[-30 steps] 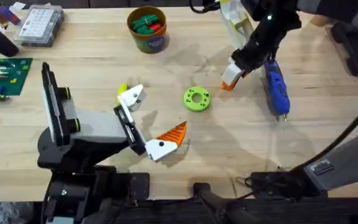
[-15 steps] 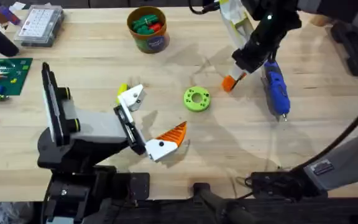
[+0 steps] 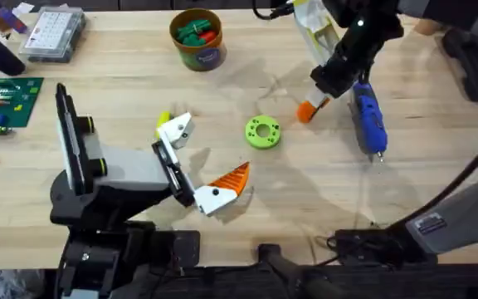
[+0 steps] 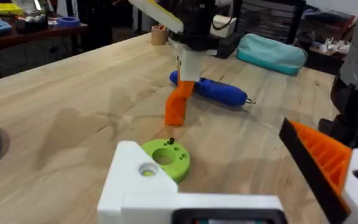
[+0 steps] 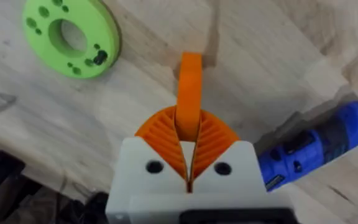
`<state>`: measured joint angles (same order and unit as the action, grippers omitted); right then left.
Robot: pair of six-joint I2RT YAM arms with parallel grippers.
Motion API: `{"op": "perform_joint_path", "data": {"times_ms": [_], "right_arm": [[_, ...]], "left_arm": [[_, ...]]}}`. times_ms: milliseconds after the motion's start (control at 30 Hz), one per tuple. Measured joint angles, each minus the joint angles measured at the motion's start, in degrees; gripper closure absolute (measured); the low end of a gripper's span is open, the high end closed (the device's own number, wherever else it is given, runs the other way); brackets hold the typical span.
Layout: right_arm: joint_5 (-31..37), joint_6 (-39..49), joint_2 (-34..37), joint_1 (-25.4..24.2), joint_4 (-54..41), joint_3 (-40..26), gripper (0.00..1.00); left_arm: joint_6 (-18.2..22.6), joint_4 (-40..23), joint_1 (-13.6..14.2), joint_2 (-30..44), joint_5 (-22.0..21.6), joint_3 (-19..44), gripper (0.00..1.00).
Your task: Pick up the gripper from the table and insert it into the empty holder that is missing its gripper. Then pick up a screw, insert it into the mounting hole, and use the screwdriver to tighten it. Finally, clean up the table by picking up the vegetable and placing it into the bucket.
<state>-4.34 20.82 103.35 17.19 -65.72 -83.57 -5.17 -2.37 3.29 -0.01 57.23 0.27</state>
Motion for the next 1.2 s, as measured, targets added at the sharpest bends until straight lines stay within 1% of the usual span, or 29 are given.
{"op": "perform_joint_path", "data": {"times_ms": [167,400,567,767,867,1000,1200], "right_arm": [[0.0,-1.5,-1.5,0.0,-3.3,-2.2,0.995],[-0.9,-5.9,-11.3,0.0,-4.0,-5.8,0.995],[-6.7,-7.1,-16.7,-0.1,-4.0,-6.1,0.995],[-17.9,-7.6,-17.9,-0.2,-3.0,-5.6,0.995],[-25.3,-7.8,-18.0,-0.6,1.0,-2.5,0.995],[-35.4,-8.8,-18.0,-2.6,9.4,5.2,0.995],[-50.5,-16.5,-17.8,-4.7,29.3,19.5,0.996]], "left_arm": [[0.0,0.0,0.0,0.0,0.0,0.0,0.009],[0.0,0.0,0.0,0.0,0.0,0.0,0.009],[0.0,0.0,0.0,0.0,0.0,0.0,0.009],[0.0,0.0,0.0,0.0,0.0,0.0,0.009],[0.0,0.0,0.0,0.0,0.0,0.0,0.009],[0.0,0.0,0.0,0.0,0.0,0.0,0.009],[0.0,0.0,0.0,0.0,0.0,0.0,0.009]]}}
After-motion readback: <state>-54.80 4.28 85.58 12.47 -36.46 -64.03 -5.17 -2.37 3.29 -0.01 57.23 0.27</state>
